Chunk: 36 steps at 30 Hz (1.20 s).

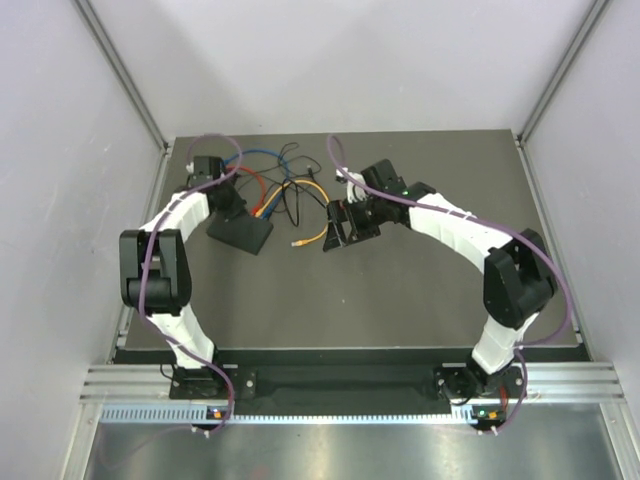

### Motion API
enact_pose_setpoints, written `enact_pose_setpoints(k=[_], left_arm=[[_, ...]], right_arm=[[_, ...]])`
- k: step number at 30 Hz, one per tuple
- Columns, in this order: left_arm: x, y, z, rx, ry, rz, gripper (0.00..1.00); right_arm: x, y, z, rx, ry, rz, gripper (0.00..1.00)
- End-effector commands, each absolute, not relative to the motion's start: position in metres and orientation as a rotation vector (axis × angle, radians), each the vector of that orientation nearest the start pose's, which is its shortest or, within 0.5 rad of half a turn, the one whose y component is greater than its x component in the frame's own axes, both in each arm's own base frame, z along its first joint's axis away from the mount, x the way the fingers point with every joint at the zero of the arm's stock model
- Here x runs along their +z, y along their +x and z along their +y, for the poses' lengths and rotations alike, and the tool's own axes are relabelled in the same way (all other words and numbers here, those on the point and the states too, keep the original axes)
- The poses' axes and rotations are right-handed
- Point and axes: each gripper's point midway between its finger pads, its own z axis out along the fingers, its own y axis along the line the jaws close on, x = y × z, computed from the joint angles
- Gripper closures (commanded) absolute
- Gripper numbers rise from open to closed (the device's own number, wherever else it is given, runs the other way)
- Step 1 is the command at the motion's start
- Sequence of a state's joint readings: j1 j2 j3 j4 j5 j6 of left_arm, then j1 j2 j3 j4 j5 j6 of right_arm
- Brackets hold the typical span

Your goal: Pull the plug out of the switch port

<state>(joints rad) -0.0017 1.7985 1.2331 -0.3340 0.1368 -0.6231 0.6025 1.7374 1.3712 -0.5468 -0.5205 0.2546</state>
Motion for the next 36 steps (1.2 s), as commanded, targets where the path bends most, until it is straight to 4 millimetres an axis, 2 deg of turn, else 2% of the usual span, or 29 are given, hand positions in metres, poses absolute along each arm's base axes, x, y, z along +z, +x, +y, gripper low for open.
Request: enact_pose_setpoints(k=[1, 4, 5, 6, 7, 8, 9, 11, 13, 18, 23, 28, 32, 34, 36], left_arm=[[0.138, 0.467, -0.039, -0.402, -0.657, 2.294, 1.00], [0.136, 0.481, -0.042, -0.436, -0.724, 2.276, 1.00], [0.122, 0.484, -0.056, -0.452, -0.736, 2.309, 1.00], [0.127, 0.492, -0.063, -0.471, -0.733, 2.303, 1.00], [0.122, 0.494, -0.066, -0.471, -0.749, 2.322, 0.99], [0.108, 0.497, -0.068, -0.453, -0.781, 2.348, 0.99], [0.114, 0.506, -0.074, -0.455, -0.773, 2.334, 0.99], [0.102, 0.514, -0.071, -0.397, -0.803, 2.343, 1.00], [0.106, 0.525, -0.072, -0.381, -0.797, 2.323, 1.00], [0.097, 0.536, -0.052, -0.213, -0.821, 2.302, 1.00], [0.075, 0.527, -0.033, -0.034, -0.809, 2.369, 1.00], [0.059, 0.503, -0.018, 0.098, -0.823, 2.430, 1.00], [0.047, 0.486, -0.018, 0.130, -0.808, 2.501, 1.00], [0.053, 0.479, -0.017, 0.139, -0.801, 2.494, 1.00], [0.047, 0.465, -0.017, 0.153, -0.797, 2.514, 1.00]], right_arm=[[0.172, 0.299, 0.342, 1.074, -0.741, 2.370, 0.04], [0.170, 0.300, 0.345, 1.081, -0.735, 2.393, 0.06], [0.169, 0.301, 0.345, 1.079, -0.736, 2.396, 0.06], [0.170, 0.301, 0.344, 1.071, -0.735, 2.398, 0.06], [0.169, 0.301, 0.342, 1.056, -0.730, 2.405, 0.06], [0.172, 0.300, 0.340, 1.048, -0.729, 2.401, 0.06], [0.173, 0.300, 0.338, 1.038, -0.733, 2.400, 0.06], [0.176, 0.298, 0.332, 1.005, -0.735, 2.386, 0.05], [0.180, 0.296, 0.325, 0.985, -0.729, 2.382, 0.05], [0.177, 0.294, 0.308, 0.936, -0.711, 2.399, 0.05], [0.178, 0.293, 0.298, 0.911, -0.699, 2.405, 0.05], [0.176, 0.292, 0.295, 0.910, -0.697, 2.413, 0.04], [0.175, 0.290, 0.295, 0.921, -0.702, 2.418, 0.04], [0.174, 0.288, 0.294, 0.921, -0.704, 2.422, 0.04], [0.171, 0.286, 0.293, 0.926, -0.706, 2.429, 0.04]])
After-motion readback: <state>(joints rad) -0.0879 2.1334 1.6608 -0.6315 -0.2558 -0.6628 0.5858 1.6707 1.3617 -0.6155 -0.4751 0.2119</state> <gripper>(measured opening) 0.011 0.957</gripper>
